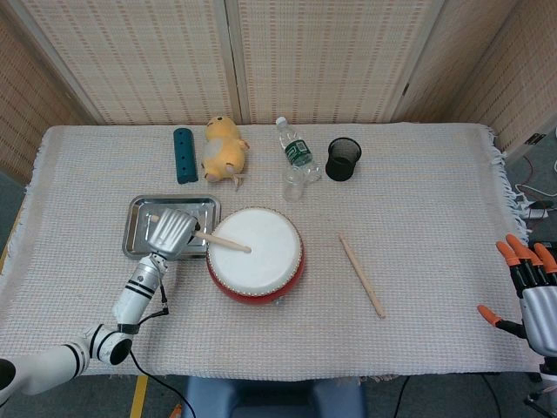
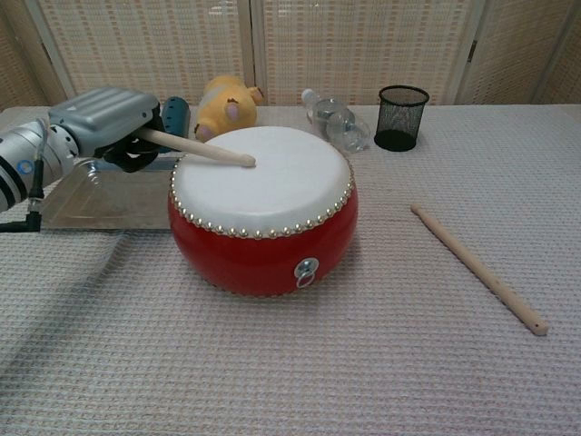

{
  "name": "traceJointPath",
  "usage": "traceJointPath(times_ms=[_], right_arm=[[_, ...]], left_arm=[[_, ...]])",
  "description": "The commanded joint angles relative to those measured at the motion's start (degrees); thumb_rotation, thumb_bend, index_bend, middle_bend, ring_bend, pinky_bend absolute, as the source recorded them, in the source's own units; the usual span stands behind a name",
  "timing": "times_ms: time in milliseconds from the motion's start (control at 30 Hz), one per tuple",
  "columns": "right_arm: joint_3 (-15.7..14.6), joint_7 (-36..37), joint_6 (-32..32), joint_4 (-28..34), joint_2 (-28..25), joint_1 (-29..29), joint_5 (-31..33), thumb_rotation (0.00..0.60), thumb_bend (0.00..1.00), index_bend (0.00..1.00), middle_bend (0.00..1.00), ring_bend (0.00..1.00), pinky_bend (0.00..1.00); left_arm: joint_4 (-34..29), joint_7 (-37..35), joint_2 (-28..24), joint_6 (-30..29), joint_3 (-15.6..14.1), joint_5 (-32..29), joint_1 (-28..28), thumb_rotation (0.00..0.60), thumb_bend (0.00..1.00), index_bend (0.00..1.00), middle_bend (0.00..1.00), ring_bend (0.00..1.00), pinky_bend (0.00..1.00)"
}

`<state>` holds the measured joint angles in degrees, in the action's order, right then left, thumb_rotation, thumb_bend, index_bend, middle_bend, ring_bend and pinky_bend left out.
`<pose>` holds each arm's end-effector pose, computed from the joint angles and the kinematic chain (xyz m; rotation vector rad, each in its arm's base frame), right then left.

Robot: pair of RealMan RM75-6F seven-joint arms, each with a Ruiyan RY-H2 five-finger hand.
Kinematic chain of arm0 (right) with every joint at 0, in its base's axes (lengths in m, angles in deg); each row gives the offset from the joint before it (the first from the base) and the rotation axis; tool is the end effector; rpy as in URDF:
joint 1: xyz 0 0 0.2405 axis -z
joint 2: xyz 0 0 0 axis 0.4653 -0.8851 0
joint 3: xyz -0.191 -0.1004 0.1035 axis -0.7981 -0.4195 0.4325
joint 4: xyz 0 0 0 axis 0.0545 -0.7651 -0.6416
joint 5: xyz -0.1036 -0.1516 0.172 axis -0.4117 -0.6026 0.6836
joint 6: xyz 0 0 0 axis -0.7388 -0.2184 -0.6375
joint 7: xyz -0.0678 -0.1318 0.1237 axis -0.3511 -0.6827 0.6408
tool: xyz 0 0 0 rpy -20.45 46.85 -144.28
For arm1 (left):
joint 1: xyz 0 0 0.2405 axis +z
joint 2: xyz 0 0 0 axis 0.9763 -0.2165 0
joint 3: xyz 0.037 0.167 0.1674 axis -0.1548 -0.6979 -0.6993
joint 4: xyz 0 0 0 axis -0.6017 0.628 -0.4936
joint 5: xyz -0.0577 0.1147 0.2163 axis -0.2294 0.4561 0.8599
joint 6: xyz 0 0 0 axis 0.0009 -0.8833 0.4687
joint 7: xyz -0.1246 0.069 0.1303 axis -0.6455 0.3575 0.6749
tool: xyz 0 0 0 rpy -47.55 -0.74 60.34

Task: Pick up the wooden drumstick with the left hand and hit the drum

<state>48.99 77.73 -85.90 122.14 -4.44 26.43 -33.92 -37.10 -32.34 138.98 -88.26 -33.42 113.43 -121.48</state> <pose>-0.3009 -0.2147 0.1507 1.3597 -0.8043 1.0036 -0.1454 0.4369 -0.0437 -1.7958 -0.5539 -0.9250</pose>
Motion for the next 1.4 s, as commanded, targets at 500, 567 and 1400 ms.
traceJointPath(times_ms=[500,567,1400], right_arm=[[0.03,0.07,0.28,-0.21,0.16,0.00,0.44,0.600,0.06,0.00,0.00,0.00,0.00],[0.09,0.15,0.39,-0.23,0.13,-0.05,0.56,0.600,0.06,0.00,0.00,0.00,0.00],[0.06,-0.06,0.75,-0.05,0.16,-0.35,0.40,0.600,0.06,0.00,0.00,0.00,0.00]], left_arm=[[-2.24,-1.97,-0.75,-1.09,1.30,-1.15,0.01,0.600,0.75,1.00,1.00,1.00,1.00],[-0.10,0.48,0.10,-1.36,0.02,0.33,-0.31,0.600,0.75,1.00,1.00,1.00,1.00],[2.55,1.45,1.26,-2.70,-1.51,2.22,0.17,0.600,0.75,1.00,1.00,1.00,1.00]])
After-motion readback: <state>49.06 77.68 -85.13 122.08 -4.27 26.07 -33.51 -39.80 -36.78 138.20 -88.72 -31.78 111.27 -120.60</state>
